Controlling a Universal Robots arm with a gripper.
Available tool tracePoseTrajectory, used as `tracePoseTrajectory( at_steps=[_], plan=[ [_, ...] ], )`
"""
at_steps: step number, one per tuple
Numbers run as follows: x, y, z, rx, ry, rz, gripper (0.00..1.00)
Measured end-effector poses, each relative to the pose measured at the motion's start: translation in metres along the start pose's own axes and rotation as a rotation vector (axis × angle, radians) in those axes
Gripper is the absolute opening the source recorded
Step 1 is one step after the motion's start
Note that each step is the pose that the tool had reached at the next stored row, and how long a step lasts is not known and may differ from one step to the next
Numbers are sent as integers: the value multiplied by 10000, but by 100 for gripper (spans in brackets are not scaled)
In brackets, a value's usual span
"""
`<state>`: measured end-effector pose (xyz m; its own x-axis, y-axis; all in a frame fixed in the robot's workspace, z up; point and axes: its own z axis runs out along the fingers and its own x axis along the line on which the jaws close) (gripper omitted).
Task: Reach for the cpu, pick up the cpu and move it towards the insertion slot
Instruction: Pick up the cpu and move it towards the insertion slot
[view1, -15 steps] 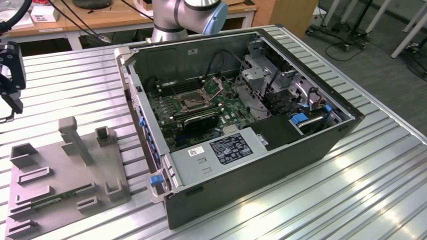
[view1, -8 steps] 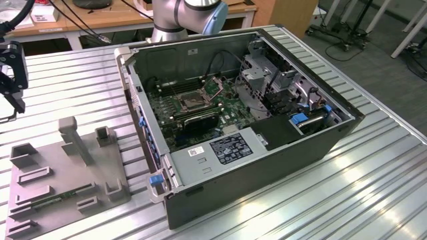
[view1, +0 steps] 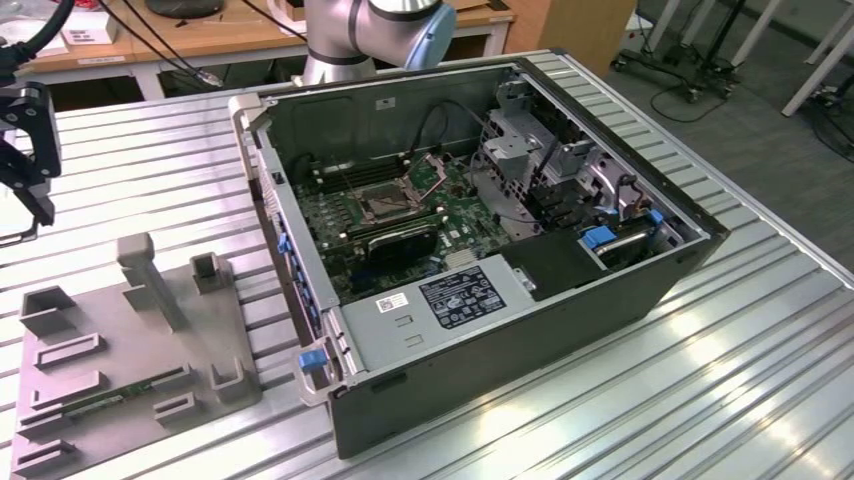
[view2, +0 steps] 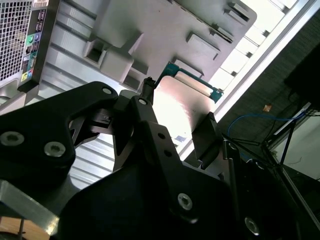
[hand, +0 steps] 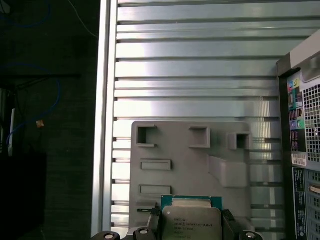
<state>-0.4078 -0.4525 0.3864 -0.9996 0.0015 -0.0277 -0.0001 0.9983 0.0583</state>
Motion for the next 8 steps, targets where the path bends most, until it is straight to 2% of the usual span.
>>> tracePoseTrajectory(
  at_steps=[8],
  plan=[
    [-27, 0, 1, 0, 0, 0, 55]
  ],
)
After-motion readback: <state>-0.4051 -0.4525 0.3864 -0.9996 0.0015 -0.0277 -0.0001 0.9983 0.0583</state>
